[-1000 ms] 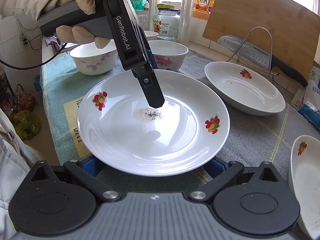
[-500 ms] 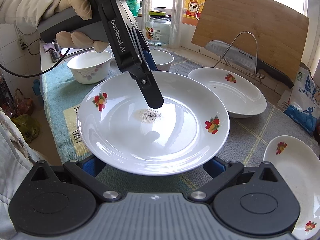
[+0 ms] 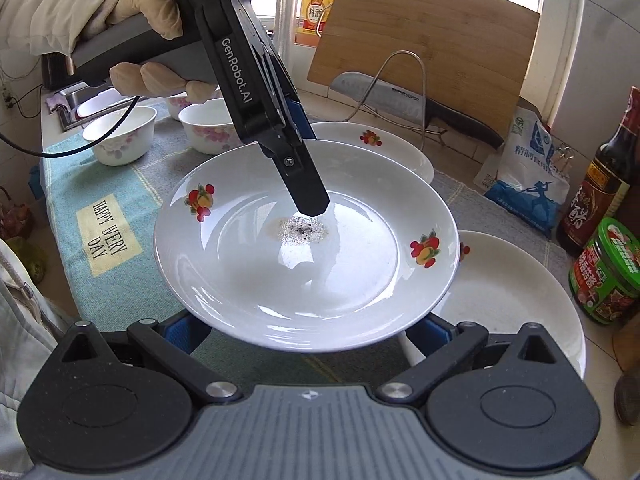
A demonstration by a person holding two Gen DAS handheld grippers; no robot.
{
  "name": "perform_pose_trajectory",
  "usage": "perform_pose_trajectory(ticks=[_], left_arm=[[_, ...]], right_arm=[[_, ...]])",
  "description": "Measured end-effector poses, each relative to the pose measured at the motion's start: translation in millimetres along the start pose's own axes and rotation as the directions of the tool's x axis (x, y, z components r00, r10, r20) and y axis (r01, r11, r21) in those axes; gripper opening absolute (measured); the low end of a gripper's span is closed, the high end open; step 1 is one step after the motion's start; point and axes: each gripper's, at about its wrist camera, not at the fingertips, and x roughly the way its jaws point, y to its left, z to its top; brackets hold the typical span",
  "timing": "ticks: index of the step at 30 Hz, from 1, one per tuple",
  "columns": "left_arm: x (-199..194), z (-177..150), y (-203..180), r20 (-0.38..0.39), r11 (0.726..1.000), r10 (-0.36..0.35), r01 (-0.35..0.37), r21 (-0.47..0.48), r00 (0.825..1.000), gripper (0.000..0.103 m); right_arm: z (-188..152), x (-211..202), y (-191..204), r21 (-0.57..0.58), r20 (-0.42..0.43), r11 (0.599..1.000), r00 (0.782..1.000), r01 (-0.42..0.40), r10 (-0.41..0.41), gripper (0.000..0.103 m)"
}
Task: Organize plates and bowls
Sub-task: 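Lower the held plate onto the other plate and open the left tool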
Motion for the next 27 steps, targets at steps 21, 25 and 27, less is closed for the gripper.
perform_pose_trajectory(ticks=[21,25,27], left_arm=[[73,91,-42,-0.021,0.986,-0.068,0.071,0.149,0.997,0.087],[83,98,-44,-0.036,0.983,-0.079,0.084,0.161,0.996,0.087],[87,100,-44,-0.04,0.982,-0.082,0.088,0.166,0.996,0.087]], right_arm=[[-39,-23,-70,0.167,-0.019,0.977,0.991,0.131,-0.13,0.103],[-42,-24,-73,0.176,-0.031,0.973,0.988,0.151,-0.148,0.103],[-42,-24,-74,0.18,-0.035,0.971,0.987,0.16,-0.156,0.103]])
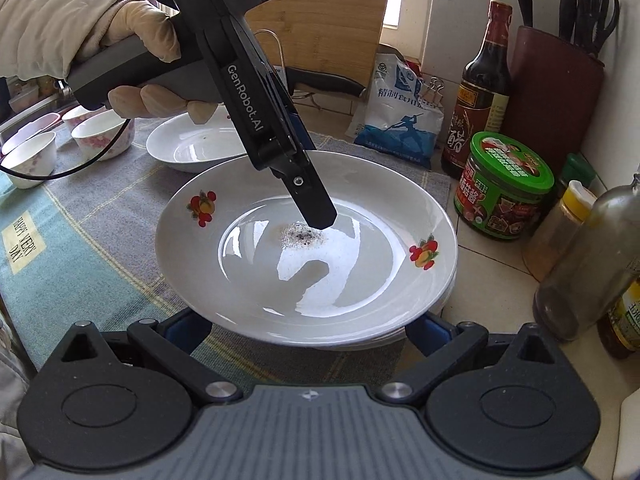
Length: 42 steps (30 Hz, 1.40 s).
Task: Organize plates and bowls
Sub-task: 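Lower the held plate onto the other plate and open the left tool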
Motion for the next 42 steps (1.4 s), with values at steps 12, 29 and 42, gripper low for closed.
perform_pose_trajectory(ticks=[12,29,42], left_arm=[[18,4,3,-0.027,1.0,-0.02,0.02,0.009,0.999,0.087],[25,9,2,-0.048,0.998,0.0,0.003,0.057,0.999,0.087],[25,10,0,-0.06,0.995,0.028,-0.022,0.101,0.998,0.087]], right_arm=[[0,7,-5,0.033,-0.034,0.999,0.999,0.01,-0.009,0.103],[-1,5,-7,0.059,-0.038,0.998,0.999,0.024,-0.021,0.103],[0,2,-7,0.064,-0.028,0.998,0.999,0.022,-0.02,0.103]])
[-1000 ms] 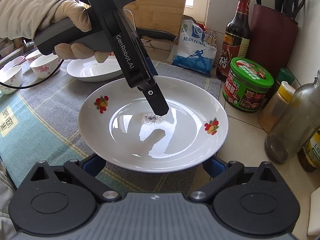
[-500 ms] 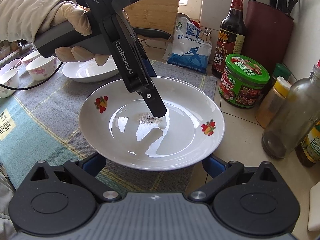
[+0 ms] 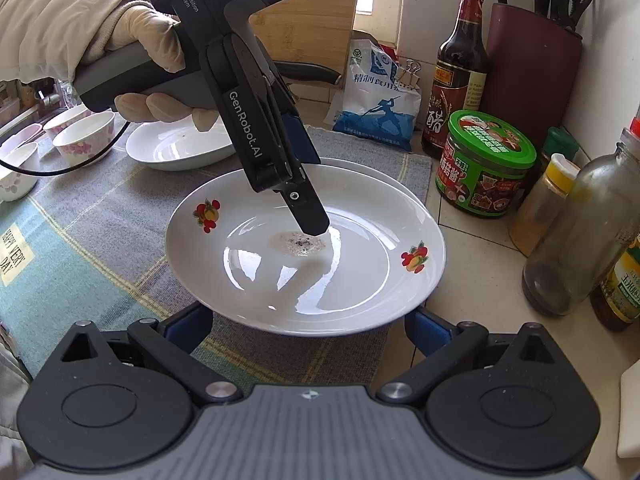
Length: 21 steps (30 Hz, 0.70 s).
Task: Organize plates and bowls
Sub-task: 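Lower the held plate onto the other plate and open the left tool, then withdraw the left tool up from the stacked plates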
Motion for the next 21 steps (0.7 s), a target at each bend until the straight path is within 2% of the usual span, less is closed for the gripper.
perform_pose_trajectory(ticks=[10,13,21], left_arm=[[-11,-1,4,0.03,1.0,0.029,-0.029,-0.008,0.999,0.087],[-15,0,5,0.037,0.998,0.058,-0.057,-0.011,0.998,0.087],[-30,-8,5,0.08,0.997,0.06,-0.057,-0.043,0.995,0.088]], right_arm=[[1,0,2,-0.006,-0.004,1.0,1.0,0.022,-0.022,0.103],[3,-4,5,-0.016,0.021,1.0,1.0,0.015,-0.015,0.103],[8,-7,10,-0.006,0.05,1.0,0.998,0.027,-0.027,0.103]])
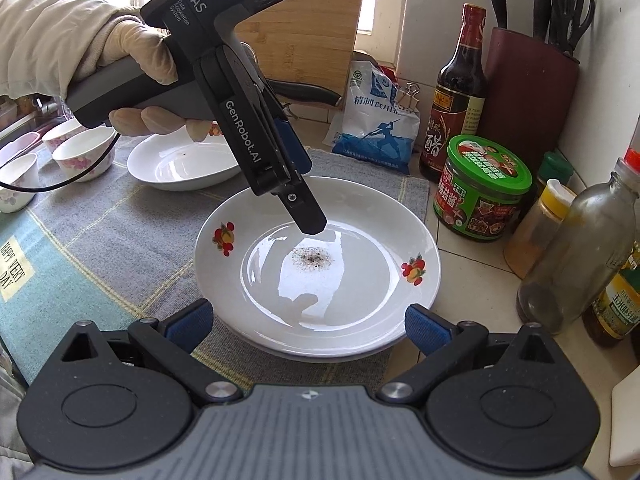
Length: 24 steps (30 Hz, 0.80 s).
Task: Organize plates and bowls
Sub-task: 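Withdraw the left tool up from the stacked plates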
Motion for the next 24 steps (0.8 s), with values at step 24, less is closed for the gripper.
perform_pose_trajectory(ticks=[24], left_arm=[[-75,-163,-30,0.106,0.784,0.523,-0.429,-0.449,0.846,0.092]], right_arm=[[8,-4,36,0.15,0.073,0.985,0.993,0.081,-0.093,0.103]])
